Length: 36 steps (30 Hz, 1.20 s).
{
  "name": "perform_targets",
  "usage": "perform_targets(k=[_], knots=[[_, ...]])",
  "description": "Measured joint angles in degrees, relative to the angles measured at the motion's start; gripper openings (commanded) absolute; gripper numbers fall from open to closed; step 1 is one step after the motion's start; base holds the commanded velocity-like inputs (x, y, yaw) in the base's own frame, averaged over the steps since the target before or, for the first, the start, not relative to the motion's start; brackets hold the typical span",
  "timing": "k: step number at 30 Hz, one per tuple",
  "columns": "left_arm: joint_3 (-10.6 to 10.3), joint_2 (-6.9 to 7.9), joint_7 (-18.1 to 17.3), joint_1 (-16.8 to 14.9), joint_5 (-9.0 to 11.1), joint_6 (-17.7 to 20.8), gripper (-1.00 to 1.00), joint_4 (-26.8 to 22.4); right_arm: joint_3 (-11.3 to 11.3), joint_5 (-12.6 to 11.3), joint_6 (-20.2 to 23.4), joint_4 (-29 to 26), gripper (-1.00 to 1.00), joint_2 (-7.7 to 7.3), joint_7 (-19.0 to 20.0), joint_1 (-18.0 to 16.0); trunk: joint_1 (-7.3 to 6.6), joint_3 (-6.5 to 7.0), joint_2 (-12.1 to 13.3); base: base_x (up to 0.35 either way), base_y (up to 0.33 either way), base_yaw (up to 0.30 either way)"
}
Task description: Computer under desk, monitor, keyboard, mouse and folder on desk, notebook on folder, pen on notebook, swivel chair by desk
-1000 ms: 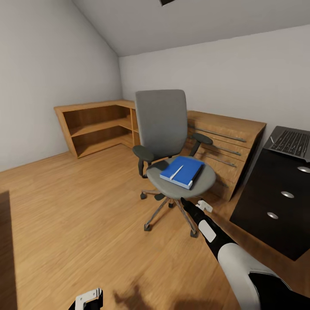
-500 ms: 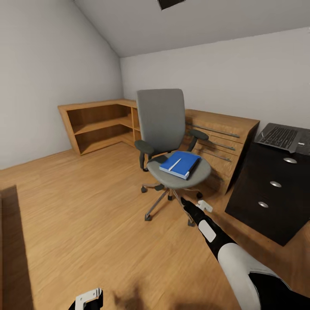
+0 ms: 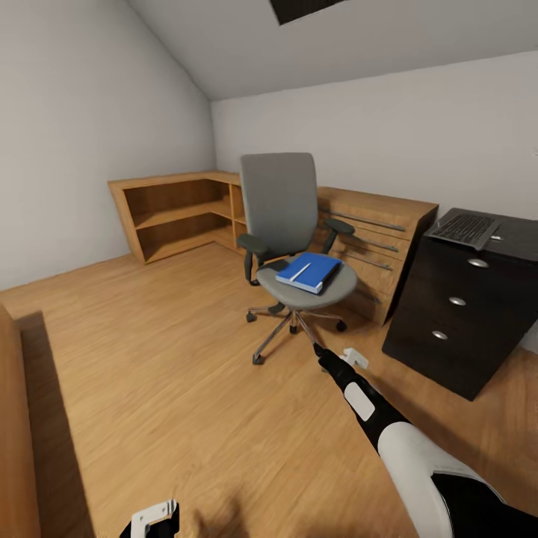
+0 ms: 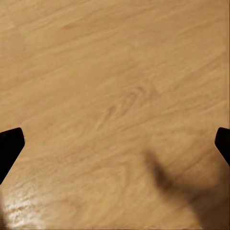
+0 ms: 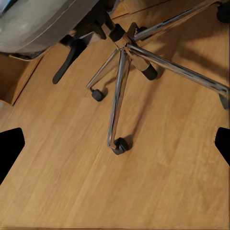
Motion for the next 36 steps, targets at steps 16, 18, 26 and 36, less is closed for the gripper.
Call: perform_targets(k=[16, 18, 26, 36], knots=[[-0.2, -0.27, -0.4, 0.0, 0.0, 0.0, 1.00, 0.2, 0.6, 0.1, -8.9, 11.0, 1.00, 0.02, -0.5, 0.0, -0.20, 1.55, 0.1, -0.027, 0.000, 0.000], [-0.2, -0.28, -0.4, 0.0, 0.0, 0.0, 1.00, 0.3, 0.6, 0.7, -11.6, 13.5, 1.00, 0.00, -0.5, 0.0, -0.25, 1.99, 0.1, -0.002, 0.000, 0.000], [-0.3, -0.29, -0.4, 0.0, 0.0, 0.3, 1.00, 1.4, 0.5, 5.8, -20.1, 19.0, 1.00, -0.21, -1.8, 0.9, -0.77, 3.69, 0.9, 0.000, 0.000, 0.000], [-0.2, -0.26, -0.4, 0.0, 0.2, 0.1, 1.00, 1.9, 0.5, 7.9, -21.9, 19.8, 1.00, -0.35, -6.7, 8.0, -1.66, 4.42, 2.5, 0.000, 0.000, 0.000]])
